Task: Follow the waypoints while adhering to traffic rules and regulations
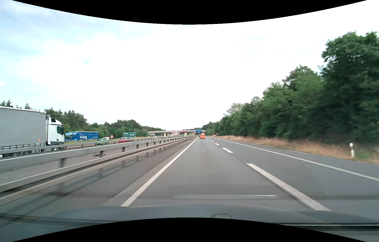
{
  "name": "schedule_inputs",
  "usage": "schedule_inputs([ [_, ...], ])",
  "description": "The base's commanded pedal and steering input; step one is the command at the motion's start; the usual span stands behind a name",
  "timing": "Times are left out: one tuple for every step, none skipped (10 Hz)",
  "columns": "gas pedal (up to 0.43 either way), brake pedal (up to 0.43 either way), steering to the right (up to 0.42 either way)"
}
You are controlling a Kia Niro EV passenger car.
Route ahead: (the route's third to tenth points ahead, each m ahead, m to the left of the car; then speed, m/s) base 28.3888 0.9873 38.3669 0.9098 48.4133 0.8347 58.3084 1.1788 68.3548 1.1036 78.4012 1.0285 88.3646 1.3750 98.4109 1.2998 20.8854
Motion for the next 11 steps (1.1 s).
schedule_inputs([
  [0.000, 0.000, -0.004],
  [0.000, 0.000, -0.004],
  [0.000, 0.000, -0.004],
  [0.000, 0.000, -0.004],
  [0.000, 0.000, -0.004],
  [0.000, 0.000, -0.004],
  [0.000, 0.000, -0.004],
  [0.000, 0.000, -0.004],
  [0.000, 0.000, -0.004],
  [0.000, 0.000, -0.004],
  [0.000, 0.000, -0.004],
])
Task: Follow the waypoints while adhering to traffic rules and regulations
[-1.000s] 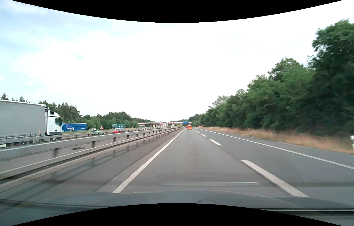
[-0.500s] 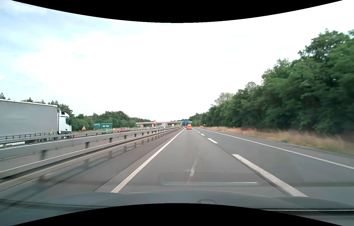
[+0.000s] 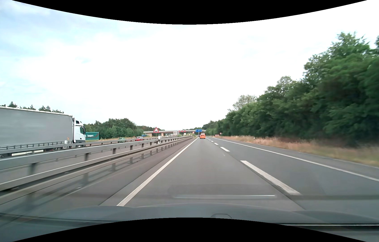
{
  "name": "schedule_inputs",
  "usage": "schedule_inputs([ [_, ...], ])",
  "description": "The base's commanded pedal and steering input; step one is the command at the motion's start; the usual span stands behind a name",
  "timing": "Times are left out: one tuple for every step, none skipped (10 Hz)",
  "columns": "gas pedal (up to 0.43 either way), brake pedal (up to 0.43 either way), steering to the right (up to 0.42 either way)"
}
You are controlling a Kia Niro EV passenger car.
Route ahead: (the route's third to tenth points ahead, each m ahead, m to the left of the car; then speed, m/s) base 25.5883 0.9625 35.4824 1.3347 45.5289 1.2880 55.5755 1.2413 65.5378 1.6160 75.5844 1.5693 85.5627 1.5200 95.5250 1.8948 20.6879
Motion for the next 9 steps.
schedule_inputs([
  [0.000, 0.000, -0.004],
  [0.000, 0.000, -0.004],
  [0.000, 0.000, -0.004],
  [0.000, 0.000, -0.004],
  [0.000, 0.000, -0.005],
  [0.000, 0.000, -0.004],
  [0.000, 0.000, -0.004],
  [0.000, 0.000, -0.005],
  [0.000, 0.000, -0.005],
])
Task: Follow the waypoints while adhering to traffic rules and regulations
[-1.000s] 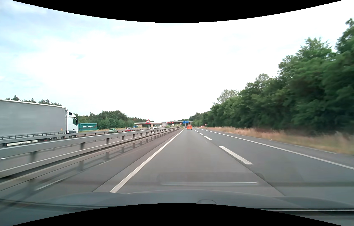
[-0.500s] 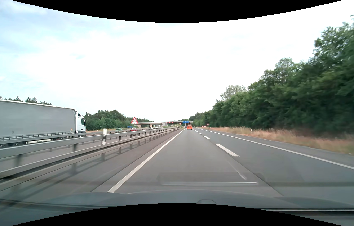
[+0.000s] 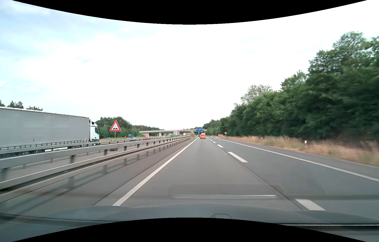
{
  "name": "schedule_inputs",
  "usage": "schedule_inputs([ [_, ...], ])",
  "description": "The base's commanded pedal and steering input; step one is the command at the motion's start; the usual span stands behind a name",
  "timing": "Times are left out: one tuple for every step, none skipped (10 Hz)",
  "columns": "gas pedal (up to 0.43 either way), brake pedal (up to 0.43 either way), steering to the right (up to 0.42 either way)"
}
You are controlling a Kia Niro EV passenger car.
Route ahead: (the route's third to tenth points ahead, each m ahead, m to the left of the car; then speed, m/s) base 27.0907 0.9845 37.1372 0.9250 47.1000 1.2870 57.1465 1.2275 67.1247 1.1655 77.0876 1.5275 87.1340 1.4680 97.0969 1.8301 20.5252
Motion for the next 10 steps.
schedule_inputs([
  [0.000, 0.000, -0.005],
  [0.000, 0.000, -0.005],
  [0.000, 0.000, -0.005],
  [0.000, 0.000, -0.005],
  [0.000, 0.000, -0.005],
  [0.000, 0.000, -0.005],
  [0.000, 0.000, -0.005],
  [0.000, 0.000, -0.005],
  [0.000, 0.000, -0.005],
  [0.000, 0.000, -0.005],
])
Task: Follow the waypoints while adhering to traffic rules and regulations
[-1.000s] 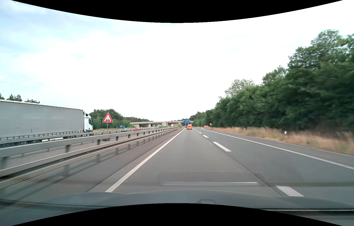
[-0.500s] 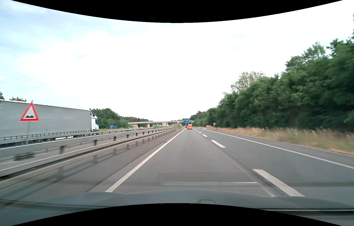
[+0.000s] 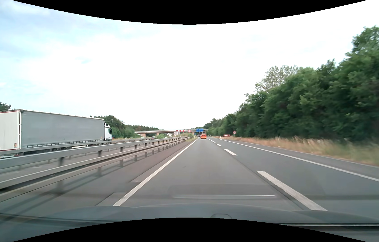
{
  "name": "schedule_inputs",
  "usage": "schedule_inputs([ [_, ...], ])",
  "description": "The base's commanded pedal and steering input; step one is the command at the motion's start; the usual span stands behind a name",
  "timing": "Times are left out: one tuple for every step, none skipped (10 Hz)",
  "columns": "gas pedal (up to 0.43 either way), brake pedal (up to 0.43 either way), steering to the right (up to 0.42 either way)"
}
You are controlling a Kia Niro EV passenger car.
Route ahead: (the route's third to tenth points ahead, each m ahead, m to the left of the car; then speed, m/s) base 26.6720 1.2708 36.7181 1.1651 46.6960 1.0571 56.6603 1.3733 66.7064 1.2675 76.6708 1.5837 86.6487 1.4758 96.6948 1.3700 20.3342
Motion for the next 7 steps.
schedule_inputs([
  [0.008, 0.000, -0.005],
  [0.008, 0.000, -0.005],
  [0.020, 0.000, -0.005],
  [0.020, 0.000, -0.005],
  [0.020, 0.000, -0.005],
  [0.020, 0.000, -0.005],
  [0.028, 0.000, -0.005],
])
